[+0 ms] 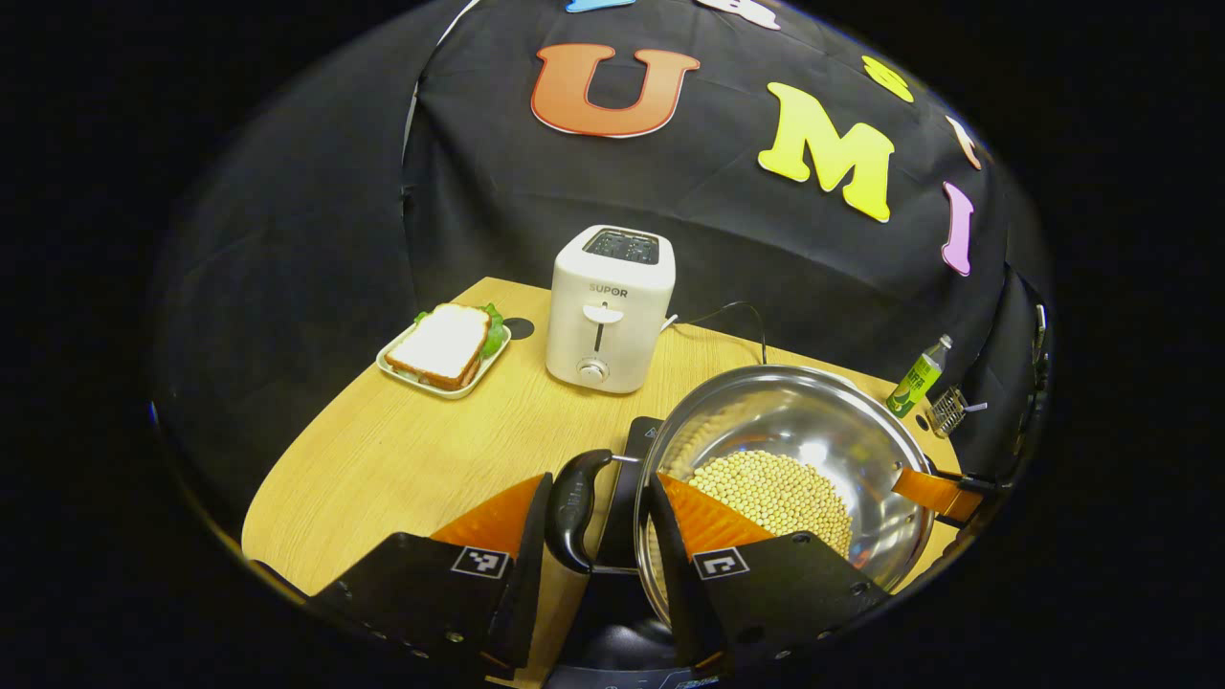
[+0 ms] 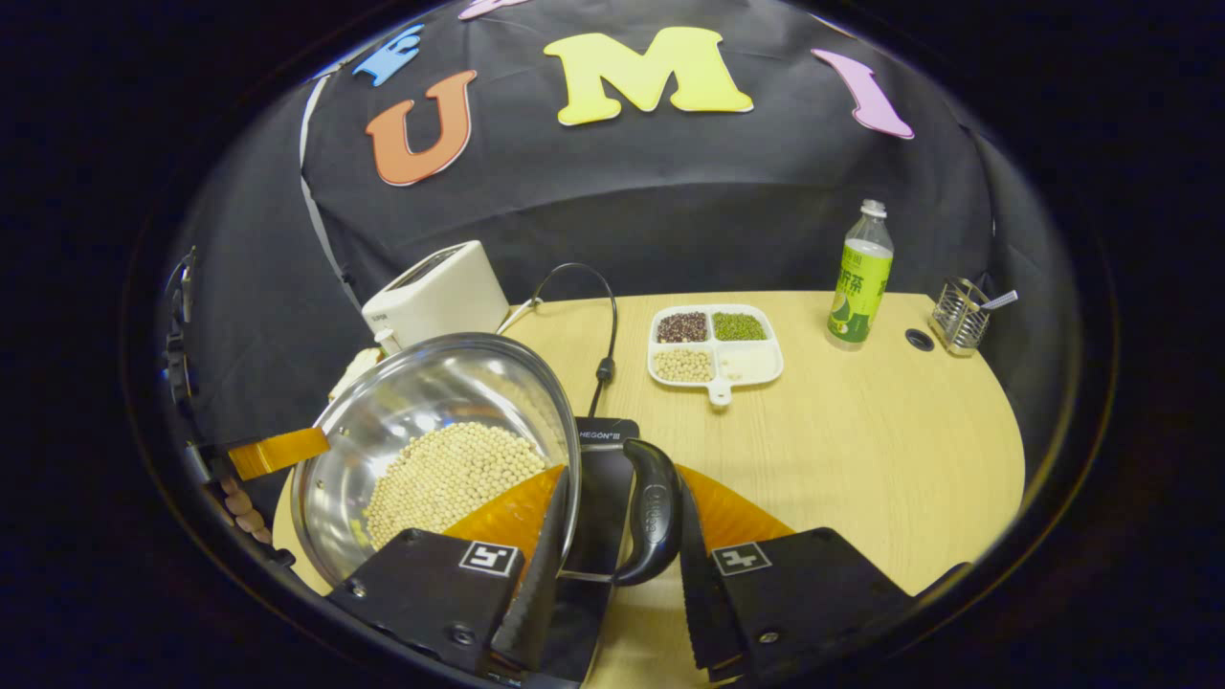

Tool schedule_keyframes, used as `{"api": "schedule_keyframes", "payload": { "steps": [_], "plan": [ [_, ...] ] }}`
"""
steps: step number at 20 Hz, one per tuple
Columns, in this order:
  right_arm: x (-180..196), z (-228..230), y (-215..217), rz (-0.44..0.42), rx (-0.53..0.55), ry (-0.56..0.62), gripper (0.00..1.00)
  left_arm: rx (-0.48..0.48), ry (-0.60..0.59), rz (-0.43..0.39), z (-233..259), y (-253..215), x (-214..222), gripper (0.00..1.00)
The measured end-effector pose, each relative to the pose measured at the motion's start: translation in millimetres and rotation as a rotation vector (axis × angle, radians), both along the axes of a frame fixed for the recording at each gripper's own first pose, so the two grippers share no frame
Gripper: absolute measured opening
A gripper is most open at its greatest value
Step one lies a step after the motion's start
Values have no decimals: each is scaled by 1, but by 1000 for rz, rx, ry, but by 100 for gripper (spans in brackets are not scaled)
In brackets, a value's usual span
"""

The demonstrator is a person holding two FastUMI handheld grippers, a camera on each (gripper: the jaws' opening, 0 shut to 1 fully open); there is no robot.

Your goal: First push the handle of the pot to place it horizontally, then grasp the pot with both hands and set it on the induction cooktop.

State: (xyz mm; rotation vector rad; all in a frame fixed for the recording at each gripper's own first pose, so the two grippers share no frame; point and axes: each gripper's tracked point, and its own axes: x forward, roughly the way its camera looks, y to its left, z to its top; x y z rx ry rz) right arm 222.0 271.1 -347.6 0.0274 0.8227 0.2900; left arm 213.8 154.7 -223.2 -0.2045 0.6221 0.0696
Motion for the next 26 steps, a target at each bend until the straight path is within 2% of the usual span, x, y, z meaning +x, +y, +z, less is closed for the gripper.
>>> {"api": "schedule_keyframes", "payload": {
  "steps": [4, 10, 21, 22, 23, 26],
  "plan": [
    [0, -7, -1, -16, 39, 4, 59, 32, -22, -3, 3, 0, -2, 55],
    [0, -8, -2, -21, 46, -7, 59, -6, -32, 4, 3, 1, -1, 55],
    [5, -5, -1, -21, 100, -36, 61, -11, -31, -19, 5, 2, -3, 55],
    [5, -5, -1, -22, 107, -39, 62, -16, -31, -20, 6, 2, -3, 46],
    [5, -5, -1, -22, 112, -39, 63, -20, -32, -21, 6, 2, -4, 55],
    [6, 2, -3, -22, 127, -64, 66, -21, -37, -26, 7, 3, -2, 57]
  ]
}}
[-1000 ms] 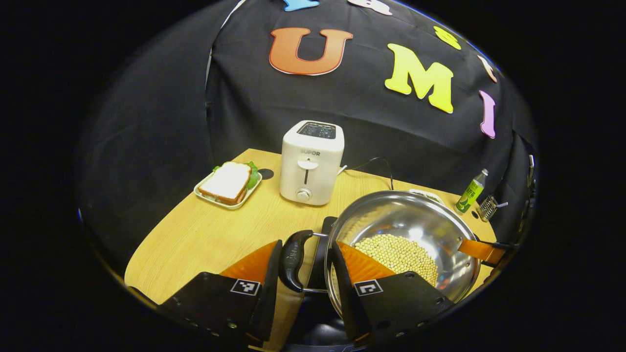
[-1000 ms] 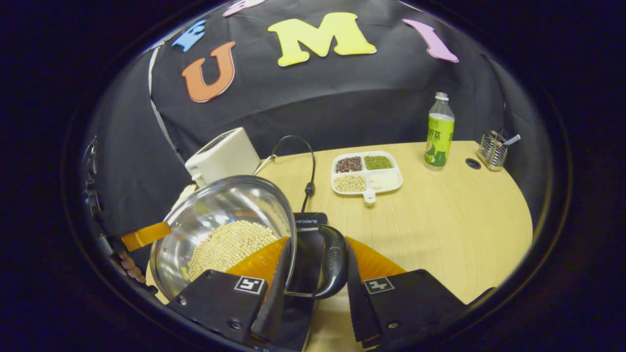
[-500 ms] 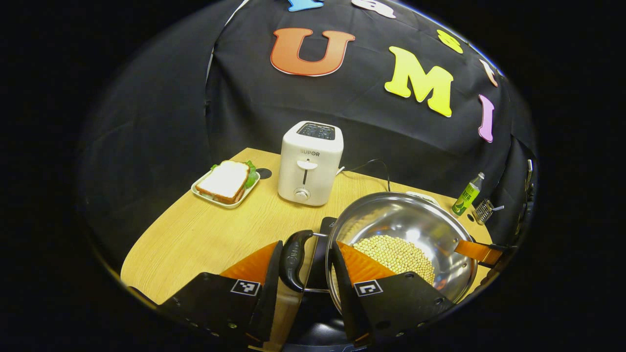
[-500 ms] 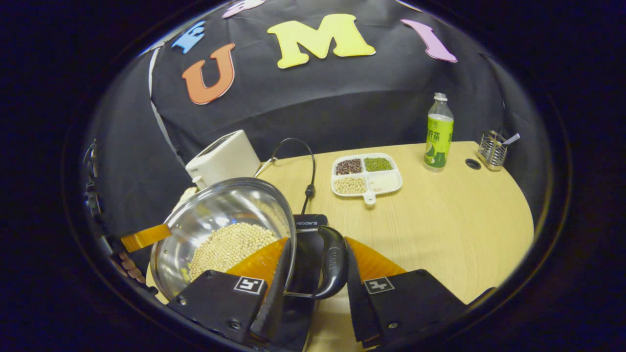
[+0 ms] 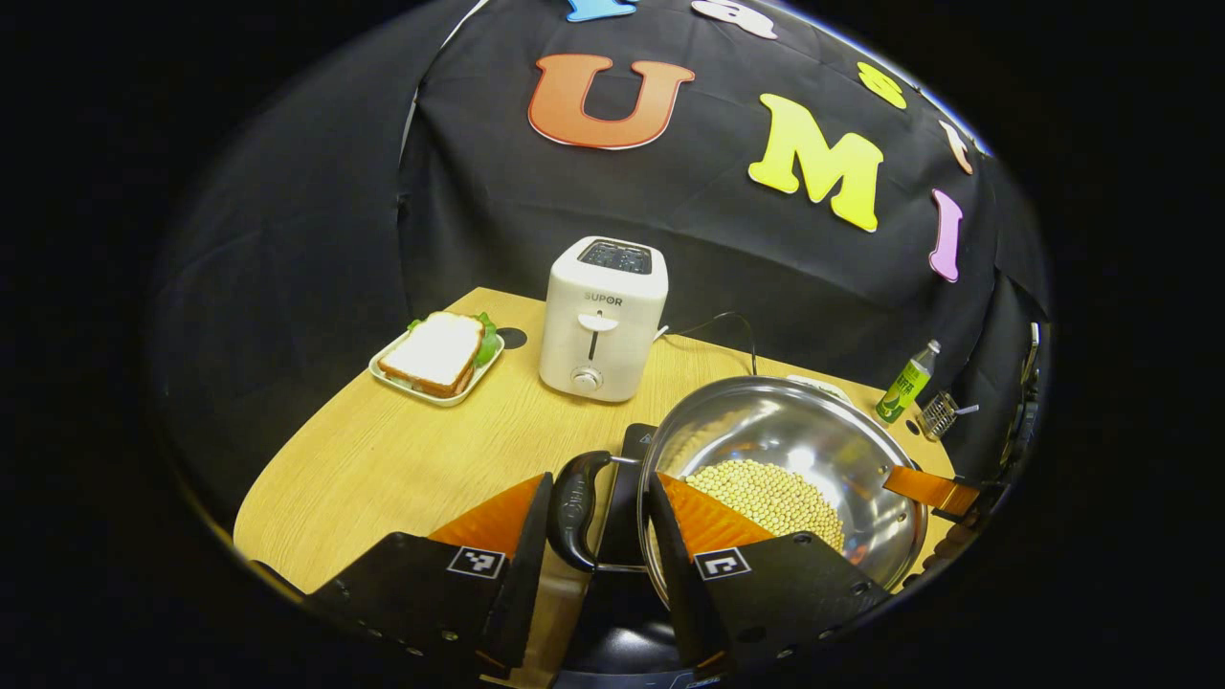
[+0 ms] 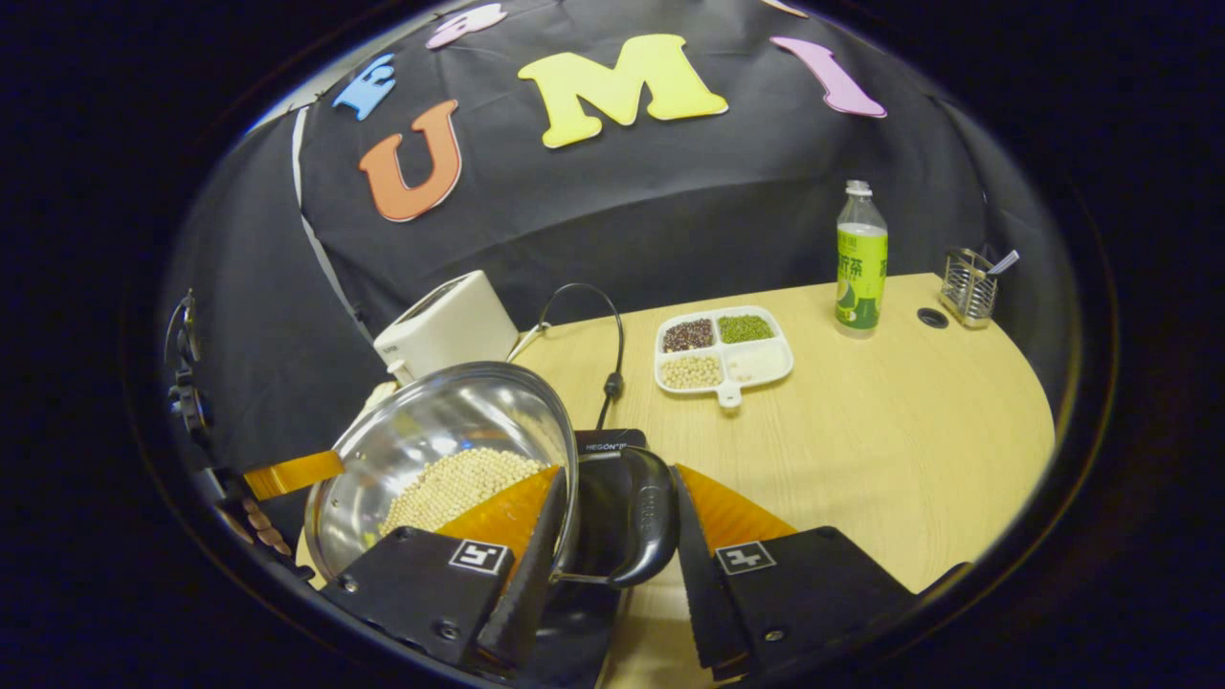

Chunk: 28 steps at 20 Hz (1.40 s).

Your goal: First push the handle of the pot to place it horizontally, then grasp the pot with both hands and set it on the induction cooktop.

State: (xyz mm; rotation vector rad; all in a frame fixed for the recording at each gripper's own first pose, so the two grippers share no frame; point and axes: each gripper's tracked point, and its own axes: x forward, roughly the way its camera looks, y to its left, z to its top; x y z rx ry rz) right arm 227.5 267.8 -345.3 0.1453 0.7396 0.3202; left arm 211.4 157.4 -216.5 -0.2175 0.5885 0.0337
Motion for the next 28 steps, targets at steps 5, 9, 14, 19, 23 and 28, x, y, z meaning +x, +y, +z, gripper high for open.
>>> {"api": "schedule_keyframes", "payload": {
  "steps": [5, 9, 14, 19, 23, 28],
  "plan": [
    [2, 49, -4, 21, -18, -158, 87, 28, -61, 40, 12, 13, 5, 88],
    [-16, 73, -6, 61, -37, -205, 96, 50, -77, 49, 19, 12, 0, 96],
    [-47, 109, -21, 79, -70, -313, 96, 91, -162, 41, 58, 2, -13, 96],
    [-74, 143, -42, 50, -70, -375, 98, 130, -241, 17, 96, -19, -29, 95],
    [-91, 162, -62, 21, -68, -394, 96, 117, -303, -7, 123, -34, -45, 96],
    [-111, 200, -99, -33, -65, -451, 96, 123, -396, -29, 166, -51, -71, 96]
  ]
}}
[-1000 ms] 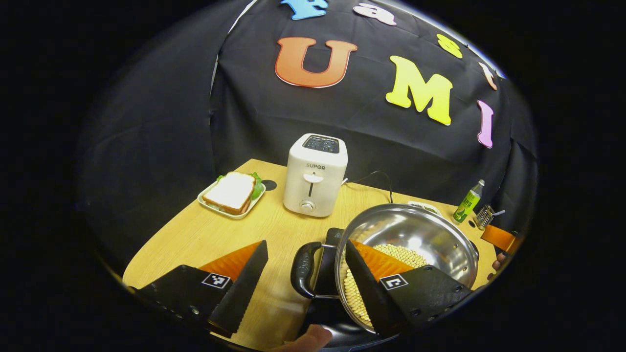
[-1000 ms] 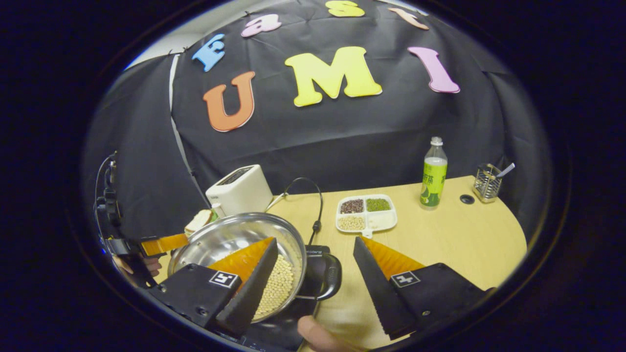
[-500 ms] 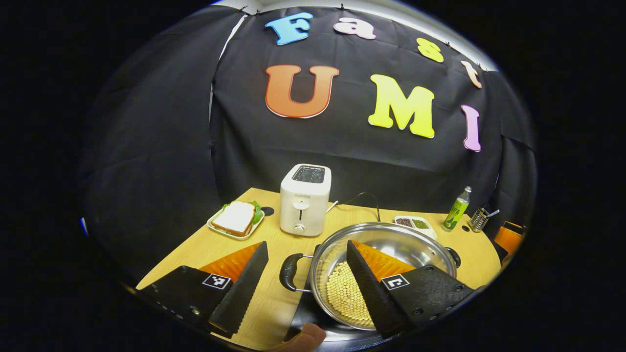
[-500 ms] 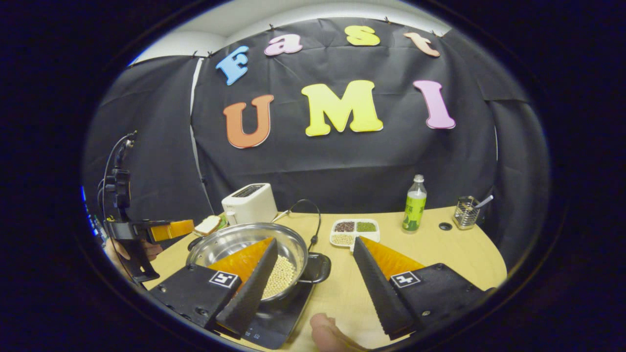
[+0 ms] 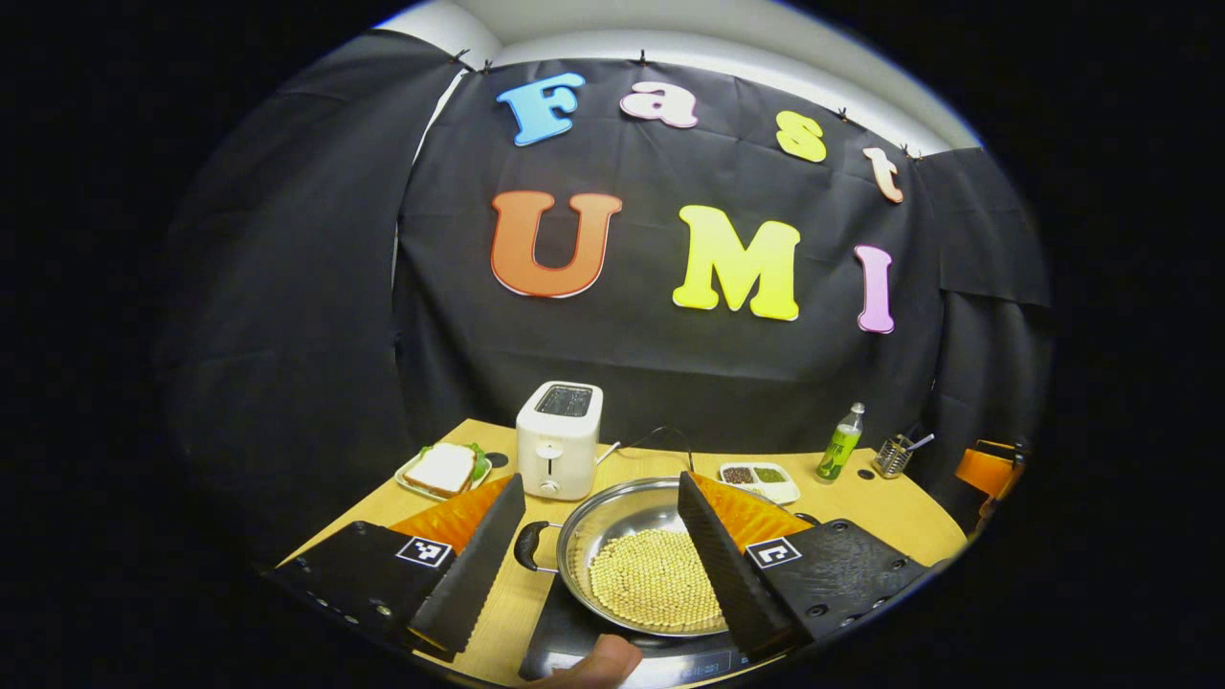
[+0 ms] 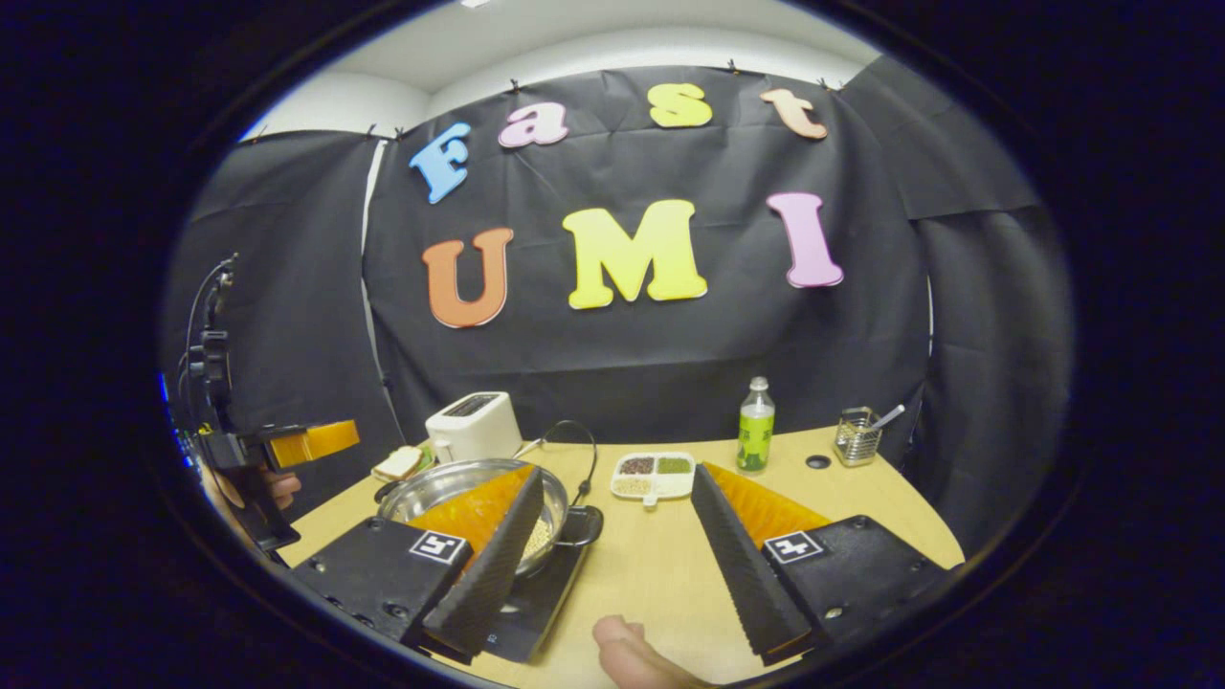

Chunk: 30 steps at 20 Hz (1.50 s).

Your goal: First push the handle of the pot to place it horizontally, then grasp the pot with both hands and set it on the induction cooktop.

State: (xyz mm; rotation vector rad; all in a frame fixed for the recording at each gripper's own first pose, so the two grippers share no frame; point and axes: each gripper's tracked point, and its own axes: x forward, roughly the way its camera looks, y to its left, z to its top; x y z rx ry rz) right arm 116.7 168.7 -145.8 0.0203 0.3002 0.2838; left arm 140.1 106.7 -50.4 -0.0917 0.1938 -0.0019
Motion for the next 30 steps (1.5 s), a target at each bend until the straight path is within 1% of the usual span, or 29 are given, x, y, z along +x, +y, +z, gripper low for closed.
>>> {"api": "schedule_keyframes", "payload": {
  "steps": [2, 7, 8, 9, 10, 12, 15, 19, 22, 24, 25, 26, 27, 28, 29, 30],
  "plan": [
    [-10, 19, -15, -20, 2, -35, 98, 12, -35, -1, 21, -7, -13, 96],
    [-46, 68, -50, -62, -7, -131, 96, 30, -102, -17, 66, -32, -54, 95],
    [-52, 75, -58, -74, -16, -147, 99, 37, -113, -27, 74, -38, -62, 95],
    [-60, 84, -65, -86, -22, -167, 96, 46, -127, -38, 82, -42, -72, 95],
    [-69, 91, -70, -94, -27, -182, 96, 50, -134, -43, 89, -48, -80, 95],
    [-86, 100, -84, -117, -30, -194, 96, 43, -145, -46, 99, -57, -99, 95],
    [-115, 115, -98, -123, -29, -225, 96, 26, -171, -46, 110, -64, -128, 95],
    [-150, 120, -118, -140, -72, -254, 96, 24, -209, -45, 115, -69, -163, 95],
    [-163, 117, -123, -149, -78, -269, 96, 46, -218, -19, 104, -67, -185, 95],
    [-169, 113, -121, -142, -58, -270, 96, 27, -212, -6, 95, -67, -198, 95],
    [-171, 110, -120, -137, -55, -266, 99, 14, -212, -5, 90, -67, -201, 95],
    [-171, 108, -120, -134, -57, -262, 96, -2, -206, -7, 86, -68, -204, 95],
    [-171, 107, -120, -132, -62, -262, 99, -17, -199, -12, 82, -69, -206, 95],
    [-171, 106, -119, -131, -69, -264, 96, -26, -193, -18, 80, -69, -208, 95],
    [-169, 106, -116, -128, -75, -268, 96, -28, -186, -26, 78, -70, -208, 95],
    [-169, 103, -114, -122, -85, -268, 99, -29, -180, -28, 75, -69, -207, 95]
  ]
}}
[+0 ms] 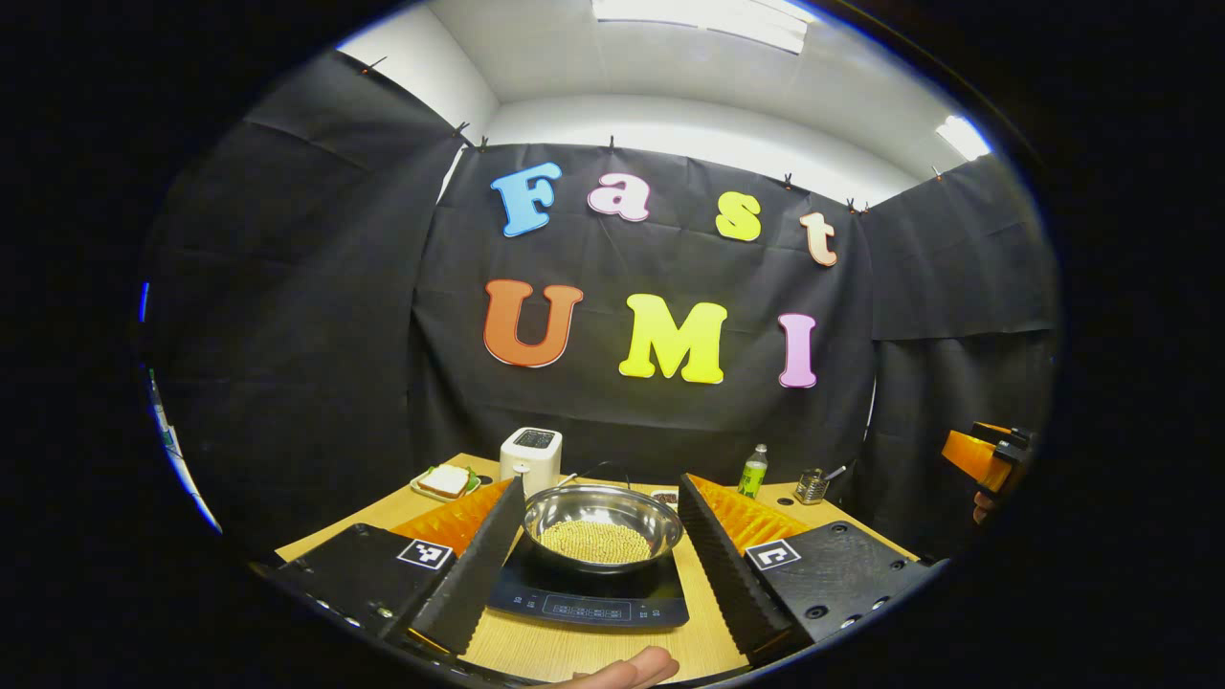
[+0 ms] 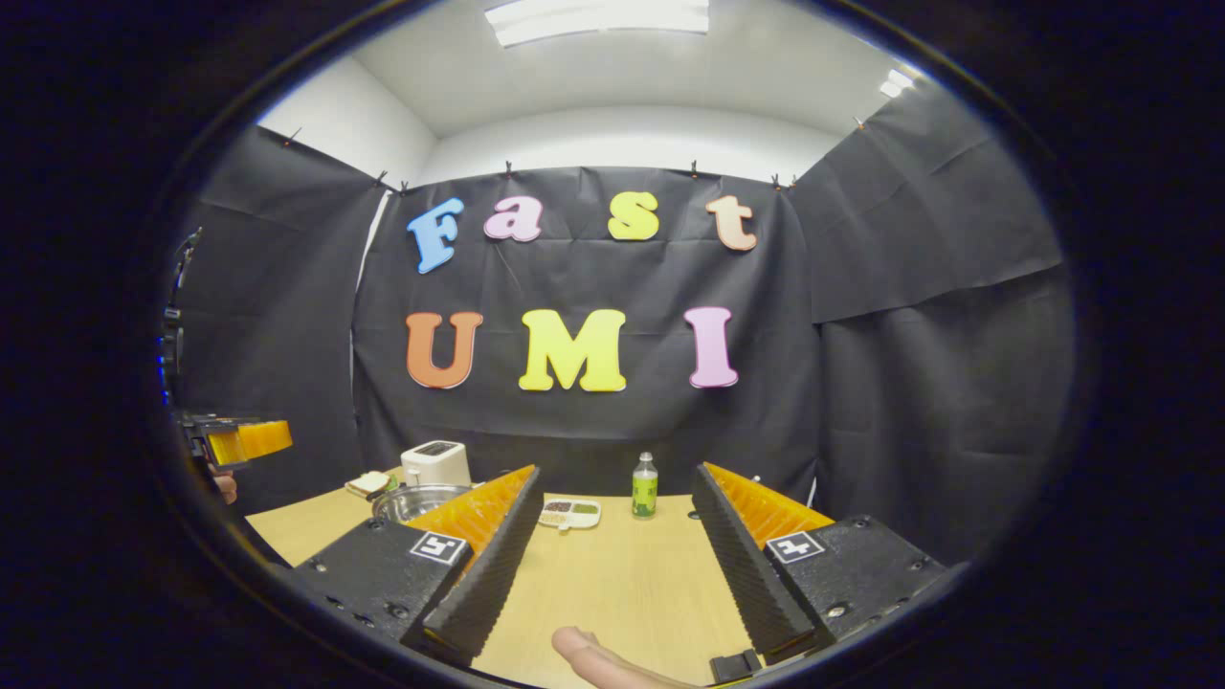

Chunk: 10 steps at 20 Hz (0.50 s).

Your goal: First push the handle of the pot to place it horizontally, then grasp the pot with both hands and set it on the induction cooktop.

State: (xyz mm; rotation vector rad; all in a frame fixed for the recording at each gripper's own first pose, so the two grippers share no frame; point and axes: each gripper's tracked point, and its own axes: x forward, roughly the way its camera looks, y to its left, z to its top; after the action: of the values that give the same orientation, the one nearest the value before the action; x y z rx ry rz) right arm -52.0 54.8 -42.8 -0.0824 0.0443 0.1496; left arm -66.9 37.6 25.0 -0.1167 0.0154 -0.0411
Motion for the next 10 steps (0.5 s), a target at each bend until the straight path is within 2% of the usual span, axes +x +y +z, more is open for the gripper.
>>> {"api": "schedule_keyframes", "payload": {
  "steps": [1, 9, 10],
  "plan": [
    [0, -3, 1, 1, -7, 4, 96, 3, 4, 4, -1, 1, 1, 95],
    [3, -10, 9, 11, -15, 17, 96, 56, -9, -11, 0, -9, 0, 95],
    [3, -10, 8, 6, -14, 14, 99, 61, -9, -10, 0, -10, -1, 95]
  ]
}}
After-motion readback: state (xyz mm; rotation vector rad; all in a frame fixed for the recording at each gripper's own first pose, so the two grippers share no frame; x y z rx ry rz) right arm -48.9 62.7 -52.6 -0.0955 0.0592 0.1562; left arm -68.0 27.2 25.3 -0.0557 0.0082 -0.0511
